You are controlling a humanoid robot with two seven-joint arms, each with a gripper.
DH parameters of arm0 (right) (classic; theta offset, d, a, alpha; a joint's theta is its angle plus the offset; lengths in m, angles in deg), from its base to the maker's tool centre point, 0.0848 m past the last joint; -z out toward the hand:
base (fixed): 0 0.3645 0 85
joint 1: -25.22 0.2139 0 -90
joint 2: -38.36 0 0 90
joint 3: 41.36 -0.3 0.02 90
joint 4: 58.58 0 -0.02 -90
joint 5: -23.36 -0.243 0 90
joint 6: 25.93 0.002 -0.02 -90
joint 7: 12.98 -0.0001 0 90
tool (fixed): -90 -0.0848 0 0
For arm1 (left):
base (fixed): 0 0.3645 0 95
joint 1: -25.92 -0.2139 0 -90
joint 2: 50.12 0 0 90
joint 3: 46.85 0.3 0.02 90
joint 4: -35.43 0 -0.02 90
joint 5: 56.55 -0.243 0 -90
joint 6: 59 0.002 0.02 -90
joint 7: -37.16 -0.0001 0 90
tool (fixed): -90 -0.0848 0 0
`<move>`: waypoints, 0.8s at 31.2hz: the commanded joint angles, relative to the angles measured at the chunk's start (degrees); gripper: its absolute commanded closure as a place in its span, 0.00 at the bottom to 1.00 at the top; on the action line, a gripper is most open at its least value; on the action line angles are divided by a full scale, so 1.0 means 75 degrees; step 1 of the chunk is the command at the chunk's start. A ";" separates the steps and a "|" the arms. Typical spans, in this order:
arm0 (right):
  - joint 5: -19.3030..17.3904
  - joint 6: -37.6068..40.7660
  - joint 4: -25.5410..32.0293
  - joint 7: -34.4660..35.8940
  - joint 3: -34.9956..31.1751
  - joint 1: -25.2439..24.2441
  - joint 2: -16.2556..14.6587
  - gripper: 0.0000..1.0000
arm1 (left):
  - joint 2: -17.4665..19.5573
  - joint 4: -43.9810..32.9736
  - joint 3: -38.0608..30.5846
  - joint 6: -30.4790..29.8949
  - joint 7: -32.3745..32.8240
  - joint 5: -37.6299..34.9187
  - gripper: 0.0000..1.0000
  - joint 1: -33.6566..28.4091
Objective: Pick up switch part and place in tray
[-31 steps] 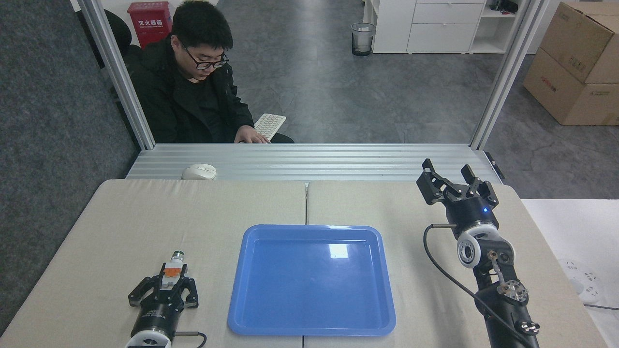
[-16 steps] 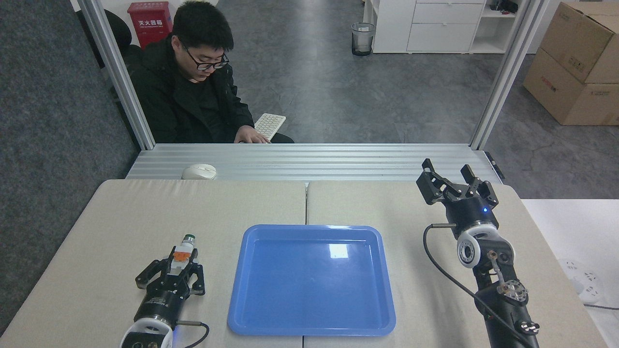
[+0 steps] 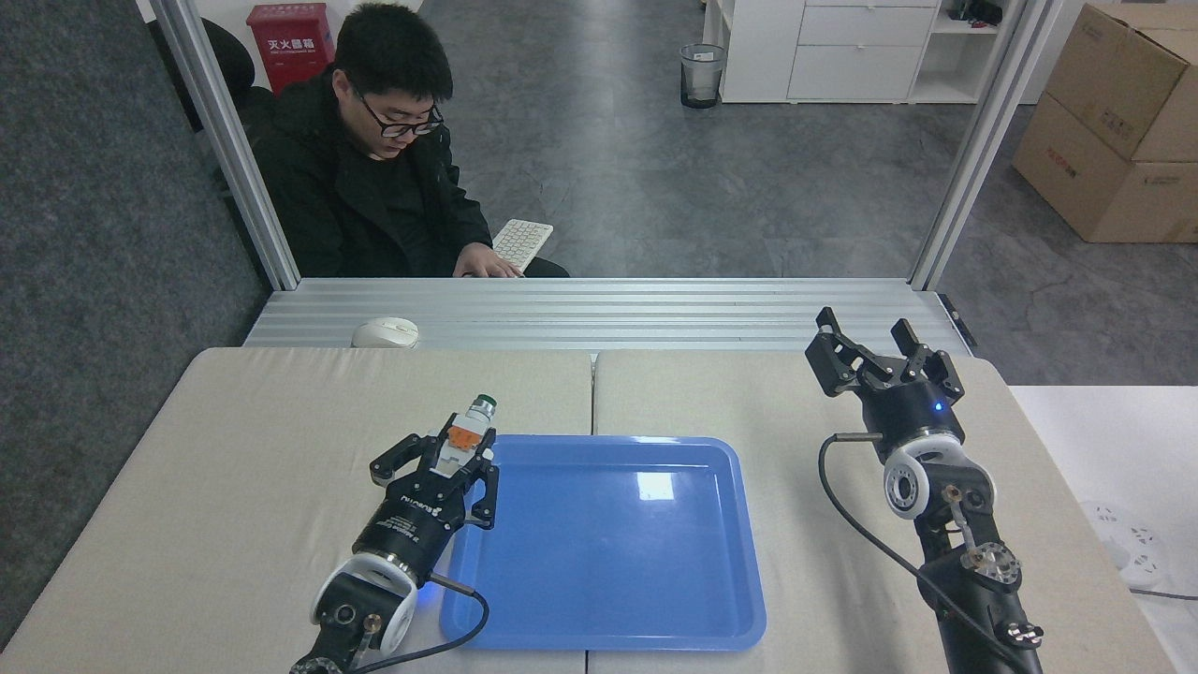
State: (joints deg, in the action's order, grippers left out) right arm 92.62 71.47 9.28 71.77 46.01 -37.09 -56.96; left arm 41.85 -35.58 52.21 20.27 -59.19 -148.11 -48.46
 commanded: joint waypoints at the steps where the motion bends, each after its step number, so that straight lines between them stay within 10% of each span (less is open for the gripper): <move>1: -0.0001 0.0010 0.0000 -0.0002 0.0000 0.0000 0.0007 0.00 | -0.0485 0.0973 0.1534 -0.0022 0.0025 -0.0870 0.98 -0.0218; 11: -0.0001 0.0010 0.0000 -0.0002 0.0000 0.0000 0.0007 0.00 | -0.0485 0.0281 0.1488 -0.0035 -0.0068 -0.0834 0.66 -0.0314; 17: -0.0001 0.0010 0.0000 -0.0002 0.0000 0.0000 0.0007 0.00 | -0.0532 -0.0163 0.1406 0.0129 -0.0103 -0.0823 0.26 -0.0255; 25: -0.0001 0.0010 0.0000 -0.0002 0.0000 0.0000 -0.0005 0.00 | -0.0473 -0.0715 0.0763 0.0950 -0.0279 -0.0215 0.08 -0.0068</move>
State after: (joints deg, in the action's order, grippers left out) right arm 92.62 71.52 9.28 71.77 46.02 -37.09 -56.95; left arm 38.94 -35.92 59.97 24.89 -60.63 -153.09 -50.16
